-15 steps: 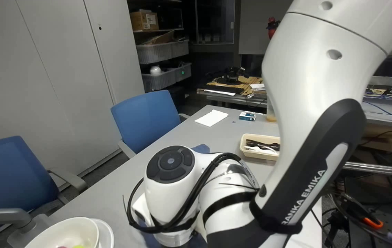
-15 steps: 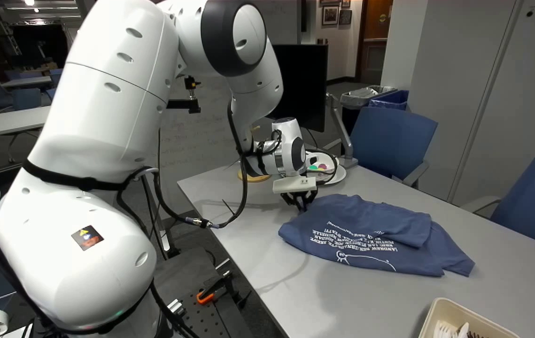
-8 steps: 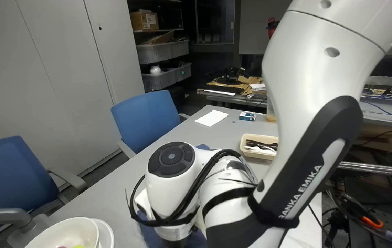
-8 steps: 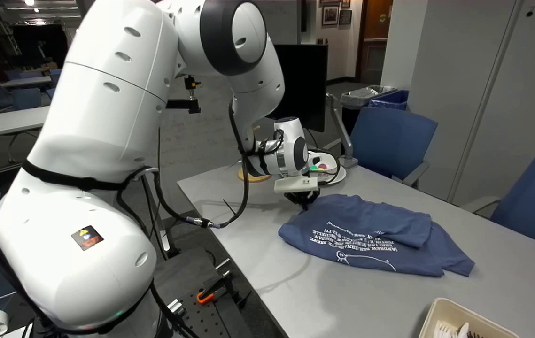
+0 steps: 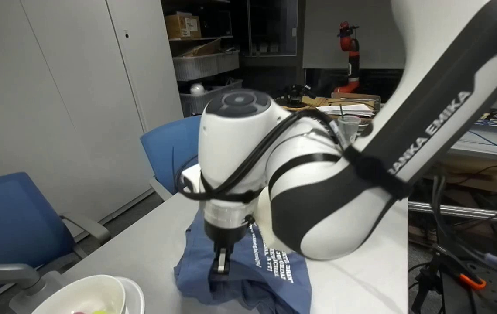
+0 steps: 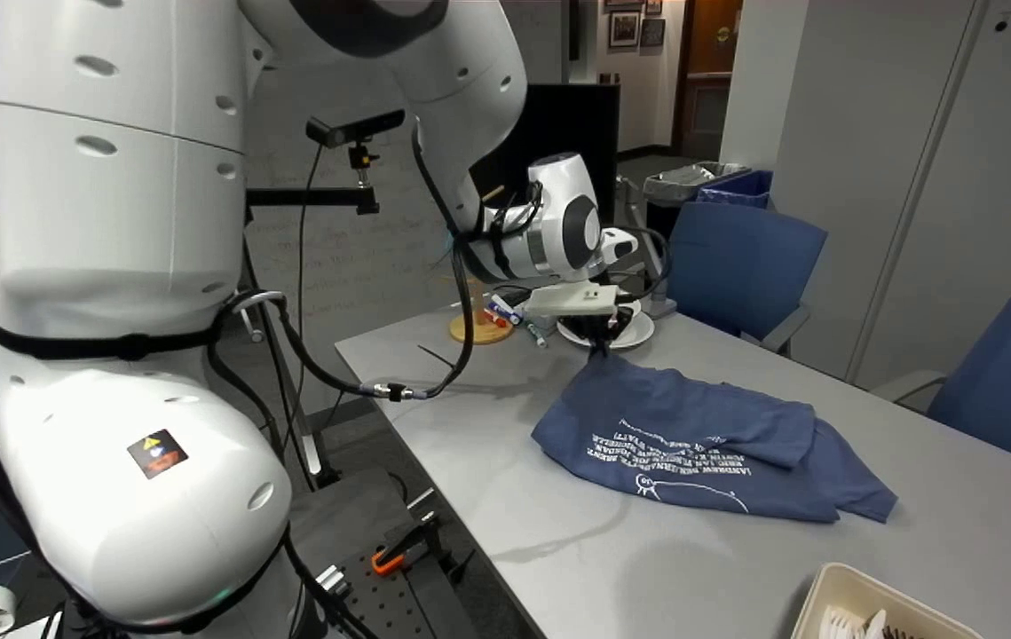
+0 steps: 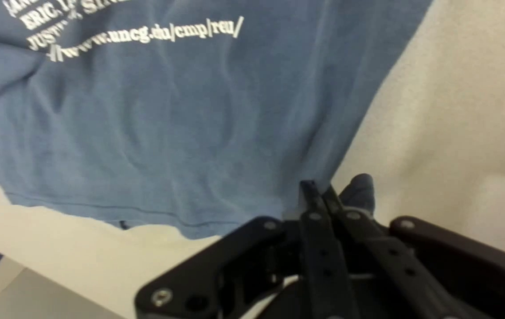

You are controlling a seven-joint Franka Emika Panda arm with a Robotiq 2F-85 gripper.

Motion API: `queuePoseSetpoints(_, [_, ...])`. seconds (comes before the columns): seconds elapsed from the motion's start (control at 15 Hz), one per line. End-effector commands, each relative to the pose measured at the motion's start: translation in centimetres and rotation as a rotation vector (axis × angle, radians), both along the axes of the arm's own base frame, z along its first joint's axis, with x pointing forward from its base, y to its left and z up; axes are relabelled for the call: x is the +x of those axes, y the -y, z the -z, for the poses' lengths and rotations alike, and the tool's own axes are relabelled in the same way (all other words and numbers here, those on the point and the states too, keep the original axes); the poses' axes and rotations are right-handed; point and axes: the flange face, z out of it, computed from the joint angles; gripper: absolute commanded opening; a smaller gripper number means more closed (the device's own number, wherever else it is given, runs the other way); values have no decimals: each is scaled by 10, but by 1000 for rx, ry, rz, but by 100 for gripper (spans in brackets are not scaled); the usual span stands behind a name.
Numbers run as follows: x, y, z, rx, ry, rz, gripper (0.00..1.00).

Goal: Unfold the blue shirt

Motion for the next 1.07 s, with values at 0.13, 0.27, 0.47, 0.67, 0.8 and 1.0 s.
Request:
queuePoseSetpoints(0.13, [-57,89,-67,-33,12,246,0])
queuePoseSetpoints(0.27, [-85,121,-75,-73,-11,357,0])
queuePoseSetpoints(0.47, [-139,156,-73,-139,-93,497,0])
queuePoseSetpoints(0.67, [-197,163,-53,-169,-240,564,0])
queuePoseSetpoints(0.8, [-228,150,-39,-169,-337,556,0])
queuePoseSetpoints(1.0, [-229,107,-34,-147,-432,506,0])
